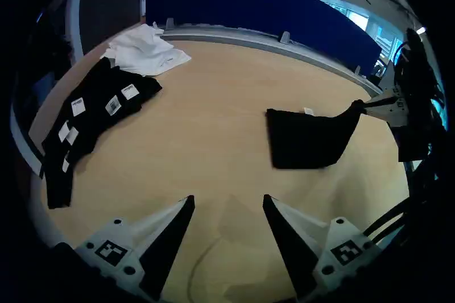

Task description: Fold towel

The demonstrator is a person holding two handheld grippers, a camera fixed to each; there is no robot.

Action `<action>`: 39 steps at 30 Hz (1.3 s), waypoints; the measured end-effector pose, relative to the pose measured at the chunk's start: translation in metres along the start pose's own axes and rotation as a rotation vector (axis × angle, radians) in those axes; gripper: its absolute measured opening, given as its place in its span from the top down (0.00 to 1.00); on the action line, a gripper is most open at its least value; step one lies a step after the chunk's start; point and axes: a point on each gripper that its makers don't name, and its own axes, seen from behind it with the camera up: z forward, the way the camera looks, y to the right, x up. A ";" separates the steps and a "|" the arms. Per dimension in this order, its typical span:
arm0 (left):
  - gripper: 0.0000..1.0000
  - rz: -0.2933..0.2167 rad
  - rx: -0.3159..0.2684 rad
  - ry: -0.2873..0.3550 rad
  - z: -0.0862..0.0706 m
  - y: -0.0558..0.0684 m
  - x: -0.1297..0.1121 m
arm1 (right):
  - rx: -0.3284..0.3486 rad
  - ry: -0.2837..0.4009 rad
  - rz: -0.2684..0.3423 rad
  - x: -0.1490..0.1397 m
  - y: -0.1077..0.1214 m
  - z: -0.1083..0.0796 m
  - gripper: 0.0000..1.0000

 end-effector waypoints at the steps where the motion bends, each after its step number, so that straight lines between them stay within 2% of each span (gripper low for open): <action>1: 0.11 -0.001 0.000 0.001 -0.001 0.000 0.000 | 0.003 0.001 -0.004 0.002 -0.001 0.001 0.96; 6: 0.11 -0.012 0.005 0.008 -0.005 -0.003 0.000 | 0.021 0.008 -0.035 0.015 -0.008 0.009 0.96; 11: 0.11 -0.029 0.013 0.022 -0.012 -0.009 0.003 | 0.046 0.010 -0.100 0.036 -0.024 0.019 0.96; 15: 0.11 -0.049 0.018 0.032 -0.018 -0.013 0.004 | 0.088 0.005 -0.151 0.052 -0.046 0.035 0.96; 20: 0.11 -0.088 0.023 0.041 -0.021 -0.017 0.001 | 0.155 -0.009 -0.185 0.062 -0.083 0.065 0.97; 26: 0.11 -0.135 0.030 0.043 -0.024 -0.023 -0.007 | 0.237 -0.058 -0.171 0.050 -0.124 0.106 0.96; 29: 0.11 -0.151 0.032 0.040 -0.023 -0.024 -0.011 | 0.260 -0.082 -0.151 0.041 -0.135 0.119 0.96; 35: 0.11 -0.163 0.030 0.035 -0.021 -0.025 -0.015 | 0.275 -0.084 -0.126 0.038 -0.140 0.124 0.94; 37: 0.11 -0.163 0.028 0.033 -0.020 -0.024 -0.015 | 0.277 -0.084 -0.120 0.038 -0.140 0.123 0.89; 39: 0.11 -0.162 0.026 0.033 -0.019 -0.023 -0.014 | 0.279 -0.084 -0.114 0.038 -0.140 0.123 0.78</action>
